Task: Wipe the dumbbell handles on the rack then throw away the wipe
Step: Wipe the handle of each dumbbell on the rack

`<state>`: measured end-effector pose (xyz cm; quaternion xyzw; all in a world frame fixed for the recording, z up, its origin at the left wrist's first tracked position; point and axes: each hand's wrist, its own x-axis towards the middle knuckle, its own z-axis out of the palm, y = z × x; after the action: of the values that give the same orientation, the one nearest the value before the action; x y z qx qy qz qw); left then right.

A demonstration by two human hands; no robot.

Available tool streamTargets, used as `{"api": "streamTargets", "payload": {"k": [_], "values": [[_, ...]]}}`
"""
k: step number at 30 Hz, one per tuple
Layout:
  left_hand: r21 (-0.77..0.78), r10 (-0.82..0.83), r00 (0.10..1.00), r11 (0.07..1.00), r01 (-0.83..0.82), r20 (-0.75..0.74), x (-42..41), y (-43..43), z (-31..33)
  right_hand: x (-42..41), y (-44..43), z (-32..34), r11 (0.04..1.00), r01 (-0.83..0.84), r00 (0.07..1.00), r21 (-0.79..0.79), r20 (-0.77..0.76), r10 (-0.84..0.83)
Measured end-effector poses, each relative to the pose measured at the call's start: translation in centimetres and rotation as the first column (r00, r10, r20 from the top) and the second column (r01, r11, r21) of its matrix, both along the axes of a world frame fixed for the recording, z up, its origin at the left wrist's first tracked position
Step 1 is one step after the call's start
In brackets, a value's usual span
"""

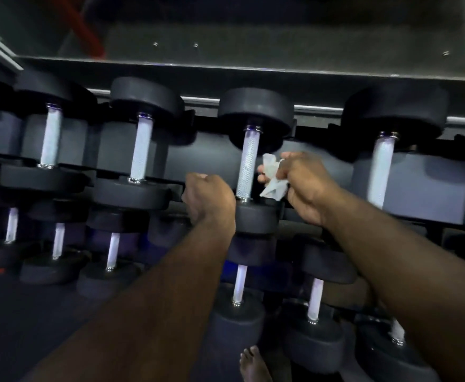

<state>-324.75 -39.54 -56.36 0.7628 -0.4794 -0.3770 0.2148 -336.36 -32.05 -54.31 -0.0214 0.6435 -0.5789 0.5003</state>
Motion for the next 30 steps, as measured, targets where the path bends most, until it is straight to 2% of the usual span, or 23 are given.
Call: {"api": "streamTargets", "payload": {"k": [2, 3, 5, 6, 7, 9, 12, 14, 20, 24, 29, 30], "values": [[0.004, -0.012, 1.000, 1.000, 0.011, 0.028, -0.1, 0.1, 0.5, -0.4, -0.5, -1.9, 0.975, -0.149, 0.962, 0.168, -0.202, 0.182], [0.008, -0.017, 0.999, 1.000, 0.017, 0.031, -0.2, 0.2, 0.6, -0.7, -0.4, -2.5, 0.929, -0.218, 0.879, 0.300, -0.352, 0.320], [0.007, -0.030, 0.999, 1.000, 0.030, 0.040, -0.4, 0.1, 1.0, -0.7, 0.0, -3.4, 0.855, -0.297, 0.715, 0.424, -0.496, 0.494], [0.010, -0.030, 0.998, 1.000, 0.030, 0.057, -0.3, 0.0, 1.2, -0.5, 0.2, -3.8, 0.836, -0.349, 0.682, 0.424, -0.497, 0.537], [0.004, -0.029, 0.998, 1.000, 0.029, 0.058, -0.4, 0.0, 1.1, -0.4, 0.6, -3.9, 0.830, -0.391, 0.687, 0.397, -0.474, 0.551], [-0.004, -0.034, 0.998, 0.999, 0.034, 0.057, -0.3, 0.1, 0.9, -0.4, 1.2, -3.9, 0.835, -0.435, 0.737, 0.336, -0.401, 0.545], [-0.026, -0.010, 1.000, 1.000, 0.010, 0.015, -0.4, -0.1, 0.6, -1.2, 1.8, -2.9, 0.818, -0.541, 0.805, 0.197, -0.161, 0.571], [-0.020, 0.017, 1.000, 1.000, -0.017, -0.012, -0.3, 0.0, 0.9, -1.2, 1.7, -2.5, 0.811, -0.569, 0.817, 0.141, -0.016, 0.576], [-0.041, 0.171, 0.964, 0.982, -0.183, -0.204, -0.3, 0.4, 1.2, -1.1, -0.7, -4.7, 0.692, -0.666, 0.681, 0.279, -0.151, 0.716], [-0.044, 0.152, 0.978, 0.986, -0.160, -0.141, -0.3, 0.4, 1.2, -1.6, -0.2, -5.4, 0.691, -0.652, 0.656, 0.314, -0.224, 0.721], [-0.042, 0.120, 0.991, 0.992, -0.123, -0.062, -0.2, 0.3, 1.1, -1.2, -2.1, -7.5, 0.618, -0.700, 0.564, 0.357, -0.256, 0.785], [-0.043, 0.115, 0.992, 0.992, -0.117, -0.051, -0.2, 0.3, 1.1, -1.3, -2.3, -7.1, 0.626, -0.700, 0.574, 0.344, -0.251, 0.779]]}}
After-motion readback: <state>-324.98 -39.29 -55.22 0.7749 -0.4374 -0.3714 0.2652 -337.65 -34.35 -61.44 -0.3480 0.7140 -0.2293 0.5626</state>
